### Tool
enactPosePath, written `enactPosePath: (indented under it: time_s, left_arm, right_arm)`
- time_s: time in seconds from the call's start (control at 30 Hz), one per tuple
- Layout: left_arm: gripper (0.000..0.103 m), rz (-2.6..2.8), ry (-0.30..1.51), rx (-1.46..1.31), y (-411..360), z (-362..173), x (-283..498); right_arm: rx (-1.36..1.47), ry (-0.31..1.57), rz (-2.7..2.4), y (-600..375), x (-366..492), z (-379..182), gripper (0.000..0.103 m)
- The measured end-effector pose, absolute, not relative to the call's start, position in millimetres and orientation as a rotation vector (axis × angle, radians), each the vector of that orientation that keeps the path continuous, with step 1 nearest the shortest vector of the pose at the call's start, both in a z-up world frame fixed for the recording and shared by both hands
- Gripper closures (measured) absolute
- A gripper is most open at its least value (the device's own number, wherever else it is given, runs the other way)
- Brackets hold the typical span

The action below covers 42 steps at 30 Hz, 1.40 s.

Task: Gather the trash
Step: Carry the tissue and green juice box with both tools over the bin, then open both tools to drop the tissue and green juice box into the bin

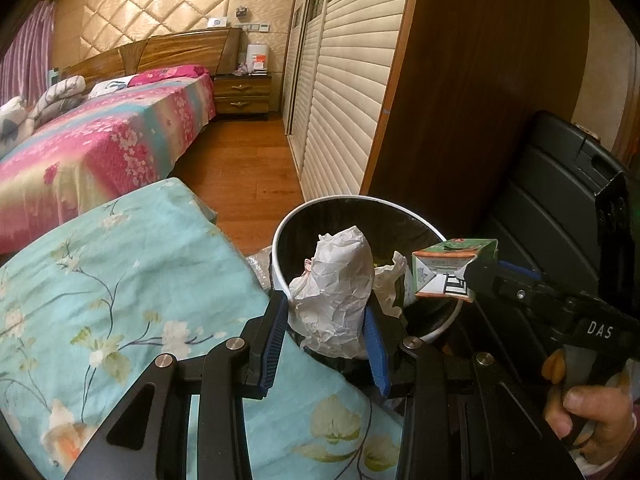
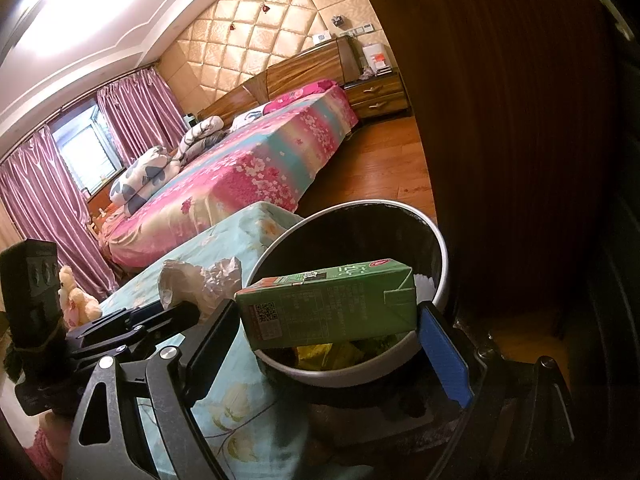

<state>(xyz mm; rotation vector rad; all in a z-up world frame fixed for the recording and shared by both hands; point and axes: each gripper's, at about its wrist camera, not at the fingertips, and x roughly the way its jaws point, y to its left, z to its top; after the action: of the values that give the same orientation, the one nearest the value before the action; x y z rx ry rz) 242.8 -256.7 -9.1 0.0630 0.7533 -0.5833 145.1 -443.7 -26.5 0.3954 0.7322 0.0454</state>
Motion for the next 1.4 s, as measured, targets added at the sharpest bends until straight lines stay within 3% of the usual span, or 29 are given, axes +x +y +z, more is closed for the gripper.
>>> enactPosePath:
  time_s: [1.4]
  left_arm:
    - [0.067, -0.589, 0.757, 0.122, -283.0, -10.4, 266.1]
  right_arm:
    - [0.378, 0.760, 0.018, -452.1, 167.0, -27.3, 0.013]
